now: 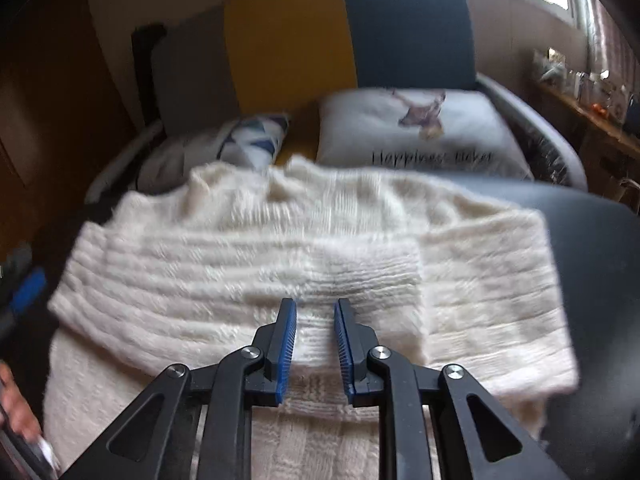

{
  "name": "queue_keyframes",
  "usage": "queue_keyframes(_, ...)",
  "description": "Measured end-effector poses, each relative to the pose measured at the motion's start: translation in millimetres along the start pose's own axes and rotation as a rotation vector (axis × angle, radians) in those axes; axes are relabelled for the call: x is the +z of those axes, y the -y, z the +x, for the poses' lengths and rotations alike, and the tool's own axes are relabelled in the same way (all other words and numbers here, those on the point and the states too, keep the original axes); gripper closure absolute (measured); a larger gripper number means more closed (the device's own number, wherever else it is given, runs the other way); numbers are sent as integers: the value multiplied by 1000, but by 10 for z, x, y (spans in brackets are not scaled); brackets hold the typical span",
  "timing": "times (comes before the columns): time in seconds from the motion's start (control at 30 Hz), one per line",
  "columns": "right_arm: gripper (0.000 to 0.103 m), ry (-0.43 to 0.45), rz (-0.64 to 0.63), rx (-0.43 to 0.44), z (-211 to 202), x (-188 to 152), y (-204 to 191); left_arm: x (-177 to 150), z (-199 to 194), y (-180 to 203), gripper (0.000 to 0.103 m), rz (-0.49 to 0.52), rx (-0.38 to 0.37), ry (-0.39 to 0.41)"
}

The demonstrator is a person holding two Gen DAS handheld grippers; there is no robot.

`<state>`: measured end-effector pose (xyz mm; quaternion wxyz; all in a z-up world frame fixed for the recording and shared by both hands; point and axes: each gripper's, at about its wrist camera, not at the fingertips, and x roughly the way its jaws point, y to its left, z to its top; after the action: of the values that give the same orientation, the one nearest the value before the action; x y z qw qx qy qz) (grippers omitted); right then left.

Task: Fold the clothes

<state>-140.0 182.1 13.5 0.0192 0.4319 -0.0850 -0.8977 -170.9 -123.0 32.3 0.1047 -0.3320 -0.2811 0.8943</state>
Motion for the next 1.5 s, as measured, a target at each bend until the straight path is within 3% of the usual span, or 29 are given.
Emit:
queue_keyframes(0.07,85,24,-8,4,34,-37,22,108,265,-97,86,-26,19,-80)
queue_keyframes(0.13,85,39,-24,-1,49,-59,12,115,310,-225,87,-34,76,-100)
queue_keyframes(0.2,85,51,-31,-6,59,-78,7,127,247,-383,97,-18,157,-78)
queue_keyframes(0.27,85,59,-32,-9,49,-93,7,104,145,-536,99,-18,221,-55)
queue_keyframes(0.37,85,68,-43,-23,38,-109,-29,55,93,-737,99,-85,191,-60)
queue_keyframes(0.53,85,77,-57,-39,34,-111,-60,-22,81,-706,99,-66,228,-38)
queue_keyframes(0.7,83,57,-26,19,-18,-35,15,41,51,-614,99,-53,217,-52)
queue_keyframes(0.77,83,43,-12,50,-62,21,51,42,-80,-484,96,-19,202,-12)
queue_keyframes(0.87,83,61,-17,63,-186,114,76,9,-195,-243,75,89,193,18)
queue_keyframes(0.97,83,53,-58,13,-231,195,54,-84,-126,1,70,268,269,-11)
queue_keyframes(1.07,87,10,-111,-14,-118,195,12,-111,-2,-77,70,314,360,-58)
queue_keyframes(1.17,88,-15,-120,-47,26,148,45,-133,124,-174,63,351,452,-107)
queue_keyframes(1.23,90,-14,-87,-50,98,114,116,-127,114,-222,62,339,451,-108)
queue_keyframes(1.4,87,7,47,60,-82,84,331,-180,49,-215,61,355,450,-87)
queue_keyframes(1.5,81,58,144,88,-467,-20,638,-219,-80,37,59,344,355,-35)
